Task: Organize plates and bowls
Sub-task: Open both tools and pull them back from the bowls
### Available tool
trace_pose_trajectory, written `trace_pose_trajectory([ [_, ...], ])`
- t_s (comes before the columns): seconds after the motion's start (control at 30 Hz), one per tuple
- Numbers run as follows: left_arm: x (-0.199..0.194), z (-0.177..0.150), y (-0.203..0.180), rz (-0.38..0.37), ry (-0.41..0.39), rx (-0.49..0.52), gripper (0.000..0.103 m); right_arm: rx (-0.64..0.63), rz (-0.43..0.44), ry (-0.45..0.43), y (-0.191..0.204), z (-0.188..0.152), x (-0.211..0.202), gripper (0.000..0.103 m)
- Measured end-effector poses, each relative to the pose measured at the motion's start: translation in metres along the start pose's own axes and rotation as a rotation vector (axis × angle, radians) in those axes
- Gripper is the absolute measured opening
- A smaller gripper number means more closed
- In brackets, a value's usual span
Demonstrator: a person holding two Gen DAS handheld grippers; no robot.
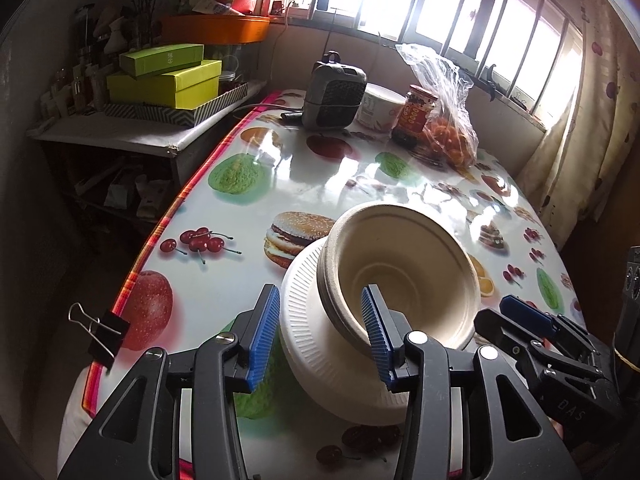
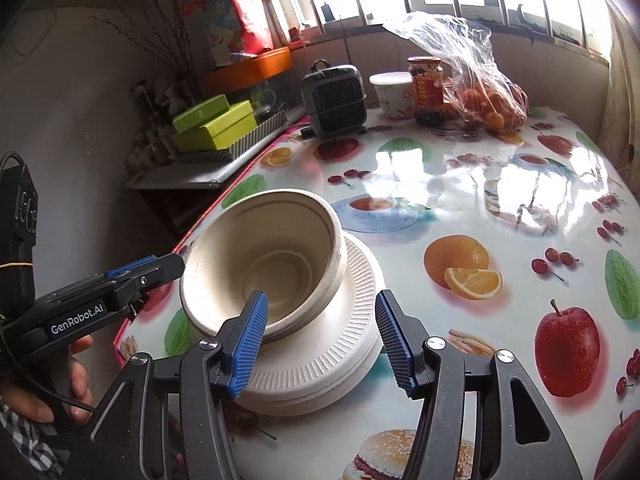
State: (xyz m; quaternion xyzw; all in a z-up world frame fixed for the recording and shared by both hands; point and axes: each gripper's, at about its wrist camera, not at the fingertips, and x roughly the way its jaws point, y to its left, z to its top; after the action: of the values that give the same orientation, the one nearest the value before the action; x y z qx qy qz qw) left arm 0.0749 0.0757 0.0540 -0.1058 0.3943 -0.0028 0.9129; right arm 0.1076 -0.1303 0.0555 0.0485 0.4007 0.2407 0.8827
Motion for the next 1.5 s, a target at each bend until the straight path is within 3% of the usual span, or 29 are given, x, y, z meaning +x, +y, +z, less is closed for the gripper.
trace_pose_trajectory([
  [0.43, -0.013, -0.031, 0.018, 0.113, -0.072, 0.05, 0.052, -0.018, -0.114, -0.033, -0.018, -0.029, -0.019, 0.07],
  [0.87, 0.002, -0.066, 0.038, 0.164, -0.024, 0.05, 0.055, -0.008, -0.213, 0.013, -0.036, -0.06, -0.011, 0.079],
  [1.3, 0.022, -0.077, 0.038, 0.151, 0.029, 0.067, 0.058, 0.006, -0.281, 0.055, -0.048, -0.07, 0.003, 0.084],
  [1.5, 0.027, -0.078, 0.037, 0.146, 0.026, 0.085, 0.067, -0.009, -0.31, 0.063, -0.051, -0.073, 0.009, 0.088],
])
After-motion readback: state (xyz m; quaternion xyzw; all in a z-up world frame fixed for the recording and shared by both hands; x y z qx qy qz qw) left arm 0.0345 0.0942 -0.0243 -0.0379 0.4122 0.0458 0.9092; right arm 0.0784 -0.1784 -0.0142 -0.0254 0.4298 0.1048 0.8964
